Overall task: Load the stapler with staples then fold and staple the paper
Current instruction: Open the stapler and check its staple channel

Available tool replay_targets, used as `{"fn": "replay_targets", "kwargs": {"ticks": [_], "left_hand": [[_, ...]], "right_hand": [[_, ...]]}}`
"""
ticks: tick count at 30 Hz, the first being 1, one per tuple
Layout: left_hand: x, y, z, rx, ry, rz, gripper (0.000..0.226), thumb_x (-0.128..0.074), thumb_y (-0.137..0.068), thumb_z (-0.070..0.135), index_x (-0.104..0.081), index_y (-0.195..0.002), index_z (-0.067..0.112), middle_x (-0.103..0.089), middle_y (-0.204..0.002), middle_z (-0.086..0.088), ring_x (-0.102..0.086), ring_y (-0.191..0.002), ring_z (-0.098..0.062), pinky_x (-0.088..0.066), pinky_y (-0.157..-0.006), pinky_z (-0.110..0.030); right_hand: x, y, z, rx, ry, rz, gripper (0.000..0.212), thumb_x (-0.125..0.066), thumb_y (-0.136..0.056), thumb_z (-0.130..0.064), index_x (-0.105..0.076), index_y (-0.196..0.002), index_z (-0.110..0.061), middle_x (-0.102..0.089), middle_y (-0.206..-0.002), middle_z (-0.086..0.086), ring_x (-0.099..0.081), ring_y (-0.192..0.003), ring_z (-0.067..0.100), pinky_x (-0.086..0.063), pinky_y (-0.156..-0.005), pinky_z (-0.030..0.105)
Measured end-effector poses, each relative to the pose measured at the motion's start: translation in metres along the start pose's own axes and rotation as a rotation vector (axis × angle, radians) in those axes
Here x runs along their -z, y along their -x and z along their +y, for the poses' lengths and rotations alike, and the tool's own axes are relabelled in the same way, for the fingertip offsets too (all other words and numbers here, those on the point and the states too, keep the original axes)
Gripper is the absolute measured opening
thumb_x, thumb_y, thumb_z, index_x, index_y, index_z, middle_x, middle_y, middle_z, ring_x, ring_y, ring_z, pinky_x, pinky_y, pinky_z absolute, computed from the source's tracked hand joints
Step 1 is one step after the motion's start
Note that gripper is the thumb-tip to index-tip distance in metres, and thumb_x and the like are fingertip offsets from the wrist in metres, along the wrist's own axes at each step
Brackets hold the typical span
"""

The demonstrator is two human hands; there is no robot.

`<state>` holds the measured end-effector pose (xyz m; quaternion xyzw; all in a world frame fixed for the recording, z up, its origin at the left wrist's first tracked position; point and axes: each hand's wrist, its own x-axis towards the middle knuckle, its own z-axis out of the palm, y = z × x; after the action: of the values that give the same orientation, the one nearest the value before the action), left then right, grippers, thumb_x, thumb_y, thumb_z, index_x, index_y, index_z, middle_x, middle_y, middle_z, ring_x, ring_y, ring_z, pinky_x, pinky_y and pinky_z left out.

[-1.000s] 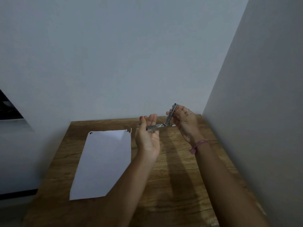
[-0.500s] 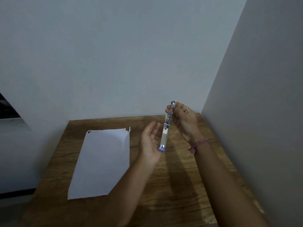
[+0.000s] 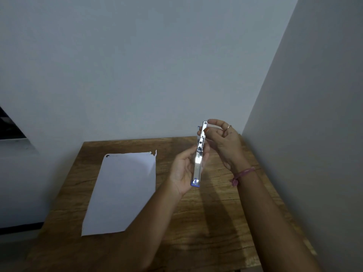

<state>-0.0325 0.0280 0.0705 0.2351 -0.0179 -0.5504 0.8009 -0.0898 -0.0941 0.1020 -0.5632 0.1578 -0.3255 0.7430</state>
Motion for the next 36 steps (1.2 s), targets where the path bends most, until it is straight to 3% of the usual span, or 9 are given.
{"fn": "replay_targets", "kwargs": {"ticks": [3,7,10,14,20,25,30,36], "left_hand": [[-0.002,-0.001,-0.001,-0.011,-0.003,0.025,0.029,-0.068,-0.077,0.012,-0.072,-0.100,-0.006,-0.073,-0.099,-0.015,-0.073,-0.085,-0.019,-0.060,-0.070,-0.027],[-0.002,-0.002,-0.003,-0.004,0.001,0.084,0.026,-0.070,-0.079,0.014,-0.074,-0.096,-0.004,-0.074,-0.091,-0.014,-0.074,-0.076,-0.017,-0.059,-0.061,-0.025],[0.000,-0.001,-0.004,-0.004,-0.018,0.116,0.026,-0.074,-0.072,0.015,-0.076,-0.091,-0.003,-0.074,-0.088,-0.012,-0.074,-0.075,-0.016,-0.060,-0.060,-0.024],[0.000,-0.001,-0.007,-0.005,-0.004,0.148,0.031,-0.076,-0.071,0.016,-0.074,-0.095,-0.003,-0.074,-0.089,-0.013,-0.074,-0.075,-0.017,-0.061,-0.062,-0.025],[0.001,0.000,-0.006,0.041,0.033,0.159,0.025,-0.075,-0.070,0.014,-0.076,-0.089,-0.003,-0.074,-0.085,-0.015,-0.074,-0.072,-0.018,-0.061,-0.060,-0.027],[0.005,0.000,-0.008,0.063,0.037,0.180,0.019,-0.075,-0.071,0.013,-0.077,-0.081,-0.003,-0.074,-0.083,-0.015,-0.074,-0.072,-0.018,-0.061,-0.068,-0.027],[0.004,-0.002,-0.012,0.076,0.022,0.226,0.020,-0.070,-0.082,0.012,-0.071,-0.095,-0.003,-0.074,-0.081,-0.015,-0.074,-0.068,-0.018,-0.060,-0.068,-0.027],[0.005,-0.007,-0.016,0.067,0.007,0.254,0.019,-0.066,-0.086,0.011,-0.067,-0.098,-0.004,-0.074,-0.077,-0.016,-0.074,-0.067,-0.018,-0.061,-0.064,-0.027]], "right_hand": [[0.002,0.002,-0.003,0.045,0.084,-0.023,0.024,-0.066,-0.086,-0.001,-0.057,-0.106,-0.008,-0.074,-0.084,0.012,-0.072,-0.084,0.025,-0.059,-0.071,0.033],[0.006,0.003,-0.006,0.070,0.226,-0.049,0.017,-0.065,-0.087,-0.001,-0.060,-0.102,-0.009,-0.071,-0.077,0.007,-0.069,-0.071,0.016,-0.058,-0.067,0.029],[0.009,0.002,-0.006,0.077,0.334,-0.078,0.016,-0.064,-0.088,-0.004,-0.062,-0.103,-0.008,-0.072,-0.080,0.008,-0.070,-0.075,0.015,-0.060,-0.071,0.032],[0.010,0.000,-0.006,0.086,0.440,-0.101,0.015,-0.066,-0.088,-0.008,-0.064,-0.102,-0.008,-0.072,-0.089,0.015,-0.070,-0.080,0.015,-0.058,-0.072,0.027],[0.017,-0.004,-0.008,0.118,0.702,-0.111,0.014,-0.069,-0.085,-0.014,-0.066,-0.098,-0.015,-0.075,-0.087,0.007,-0.069,-0.082,0.022,-0.053,-0.073,0.020],[0.024,-0.009,-0.011,0.086,0.822,-0.181,0.017,-0.070,-0.085,-0.018,-0.066,-0.099,-0.011,-0.072,-0.080,0.002,-0.065,-0.074,0.006,-0.049,-0.068,0.011],[0.029,-0.013,-0.007,0.027,0.824,-0.214,0.011,-0.066,-0.086,-0.016,-0.064,-0.095,-0.009,-0.061,-0.077,0.005,-0.057,-0.075,0.014,-0.049,-0.074,0.032],[0.032,-0.009,0.005,0.039,0.815,-0.207,0.011,-0.064,-0.088,-0.015,-0.066,-0.090,-0.005,-0.062,-0.079,0.009,-0.057,-0.075,0.017,-0.049,-0.075,0.036]]}}
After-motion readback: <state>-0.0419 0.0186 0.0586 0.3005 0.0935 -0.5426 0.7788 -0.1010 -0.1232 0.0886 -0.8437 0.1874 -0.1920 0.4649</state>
